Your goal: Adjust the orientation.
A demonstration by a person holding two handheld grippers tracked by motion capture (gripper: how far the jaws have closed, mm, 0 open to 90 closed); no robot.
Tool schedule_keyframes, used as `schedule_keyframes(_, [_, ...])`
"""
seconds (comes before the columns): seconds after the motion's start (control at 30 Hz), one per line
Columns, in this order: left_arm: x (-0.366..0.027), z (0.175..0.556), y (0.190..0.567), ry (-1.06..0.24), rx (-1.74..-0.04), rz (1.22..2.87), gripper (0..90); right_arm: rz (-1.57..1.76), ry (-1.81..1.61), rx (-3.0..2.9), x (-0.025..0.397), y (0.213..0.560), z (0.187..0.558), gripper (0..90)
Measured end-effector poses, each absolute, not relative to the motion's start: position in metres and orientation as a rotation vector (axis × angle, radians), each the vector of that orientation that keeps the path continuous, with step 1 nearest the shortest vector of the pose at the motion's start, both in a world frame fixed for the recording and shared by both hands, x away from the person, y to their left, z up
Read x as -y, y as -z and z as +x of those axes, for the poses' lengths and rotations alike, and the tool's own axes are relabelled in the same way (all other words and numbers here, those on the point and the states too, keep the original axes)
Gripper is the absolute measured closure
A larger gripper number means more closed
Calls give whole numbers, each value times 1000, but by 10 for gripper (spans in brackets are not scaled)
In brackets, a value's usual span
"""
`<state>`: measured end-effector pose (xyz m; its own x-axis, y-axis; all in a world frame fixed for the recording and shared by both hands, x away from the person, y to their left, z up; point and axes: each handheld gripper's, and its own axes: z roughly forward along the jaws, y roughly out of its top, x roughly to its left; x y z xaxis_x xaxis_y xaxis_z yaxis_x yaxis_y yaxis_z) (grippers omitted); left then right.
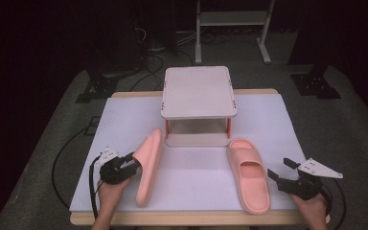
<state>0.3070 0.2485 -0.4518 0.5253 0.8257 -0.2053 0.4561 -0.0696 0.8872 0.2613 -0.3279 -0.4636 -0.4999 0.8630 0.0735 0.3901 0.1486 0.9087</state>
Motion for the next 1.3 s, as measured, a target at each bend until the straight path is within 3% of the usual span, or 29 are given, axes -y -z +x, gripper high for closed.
schedule_keyframes(1.3, [-223,305,450,-409,-1041,1704,460,1162,-1350,-1966,328,463,259,201])
